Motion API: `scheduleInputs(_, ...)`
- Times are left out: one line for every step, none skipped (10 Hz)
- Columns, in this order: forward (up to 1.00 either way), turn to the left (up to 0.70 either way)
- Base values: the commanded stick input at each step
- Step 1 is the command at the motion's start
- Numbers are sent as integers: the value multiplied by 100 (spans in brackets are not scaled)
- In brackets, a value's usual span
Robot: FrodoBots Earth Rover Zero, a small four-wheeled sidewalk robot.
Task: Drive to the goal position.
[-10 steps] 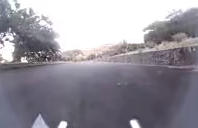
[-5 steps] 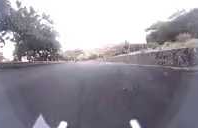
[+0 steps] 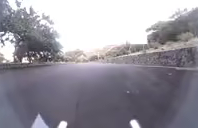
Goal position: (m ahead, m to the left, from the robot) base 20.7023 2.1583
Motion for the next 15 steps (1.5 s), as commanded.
scheduleInputs(70, 0)
scheduleInputs(70, 0)
scheduleInputs(70, 0)
scheduleInputs(70, 0)
scheduleInputs(70, 0)
scheduleInputs(70, 0)
scheduleInputs(70, 0)
scheduleInputs(70, 0)
scheduleInputs(70, 0)
scheduleInputs(70, 0)
scheduleInputs(70, 0)
scheduleInputs(70, -20)
scheduleInputs(70, -35)
scheduleInputs(70, -35)
scheduleInputs(70, -35)
